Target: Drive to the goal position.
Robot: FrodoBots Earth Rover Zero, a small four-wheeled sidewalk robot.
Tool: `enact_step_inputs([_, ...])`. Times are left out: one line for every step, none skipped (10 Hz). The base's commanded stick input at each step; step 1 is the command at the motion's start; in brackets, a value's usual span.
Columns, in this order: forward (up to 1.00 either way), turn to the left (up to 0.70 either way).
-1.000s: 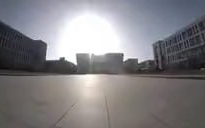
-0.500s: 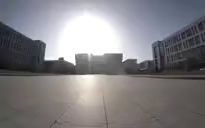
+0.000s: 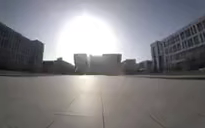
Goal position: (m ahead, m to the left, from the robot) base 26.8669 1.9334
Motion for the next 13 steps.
enact_step_inputs([1.00, 0.03])
enact_step_inputs([1.00, 0.03])
enact_step_inputs([1.00, 0.03])
enact_step_inputs([1.00, 0.03])
enact_step_inputs([1.00, 0.03])
enact_step_inputs([1.00, 0.03])
enact_step_inputs([1.00, 0.03])
enact_step_inputs([1.00, 0.03])
enact_step_inputs([1.00, 0.03])
enact_step_inputs([1.00, 0.03])
enact_step_inputs([1.00, 0.03])
enact_step_inputs([1.00, 0.03])
enact_step_inputs([1.00, 0.03])
